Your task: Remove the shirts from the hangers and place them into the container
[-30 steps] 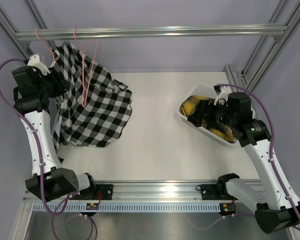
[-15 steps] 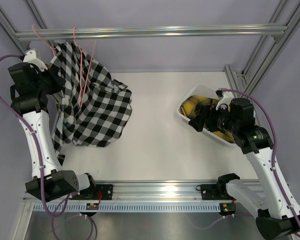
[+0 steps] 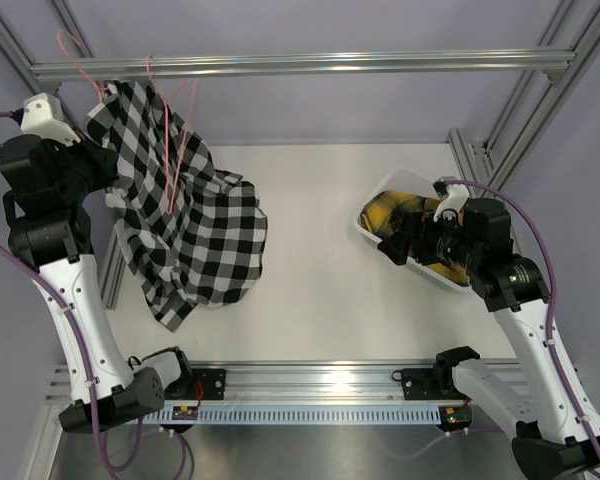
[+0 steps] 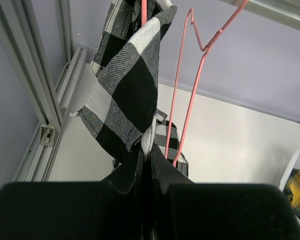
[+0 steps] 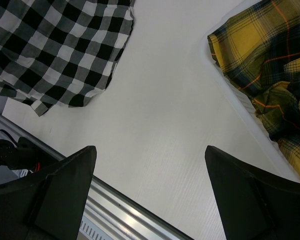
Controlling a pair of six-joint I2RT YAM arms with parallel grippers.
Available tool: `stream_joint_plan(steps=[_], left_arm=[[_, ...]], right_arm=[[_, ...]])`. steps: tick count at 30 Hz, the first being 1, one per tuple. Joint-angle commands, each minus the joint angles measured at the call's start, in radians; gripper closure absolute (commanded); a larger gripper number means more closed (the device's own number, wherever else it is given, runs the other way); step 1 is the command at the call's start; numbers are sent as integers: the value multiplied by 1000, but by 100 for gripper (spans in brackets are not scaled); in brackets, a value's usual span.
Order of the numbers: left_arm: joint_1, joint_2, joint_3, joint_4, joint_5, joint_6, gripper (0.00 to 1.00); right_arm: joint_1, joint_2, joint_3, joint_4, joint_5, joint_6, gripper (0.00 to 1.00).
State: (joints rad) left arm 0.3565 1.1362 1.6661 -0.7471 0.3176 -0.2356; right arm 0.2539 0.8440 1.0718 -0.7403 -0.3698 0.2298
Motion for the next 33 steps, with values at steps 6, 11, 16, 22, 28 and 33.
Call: stream_joint_plan(steps=[6,11,16,22,28,33], left_arm=[[-73,-185,-163,-9,-123,28,100],[-155,-266,-230,-124,-150,76,100],[-232,-351,-302,-169,-74,127,100],[-298,-389,-368,-192,148,177,100],[-337,-414,-419,-179,343,186,100],[-384,-412,-424,-156,497,205,100]], right_arm=[[10,-8,-19,33,-43,-14,1],[11,1,-27,47,-41,-10,1],[12,3,-41,62,-44,-4,1],[13,18,-44,67,-49,-4,1],[12,29,-42,68,-52,-7,0],[12,26,-33,70,-63,-20,1]])
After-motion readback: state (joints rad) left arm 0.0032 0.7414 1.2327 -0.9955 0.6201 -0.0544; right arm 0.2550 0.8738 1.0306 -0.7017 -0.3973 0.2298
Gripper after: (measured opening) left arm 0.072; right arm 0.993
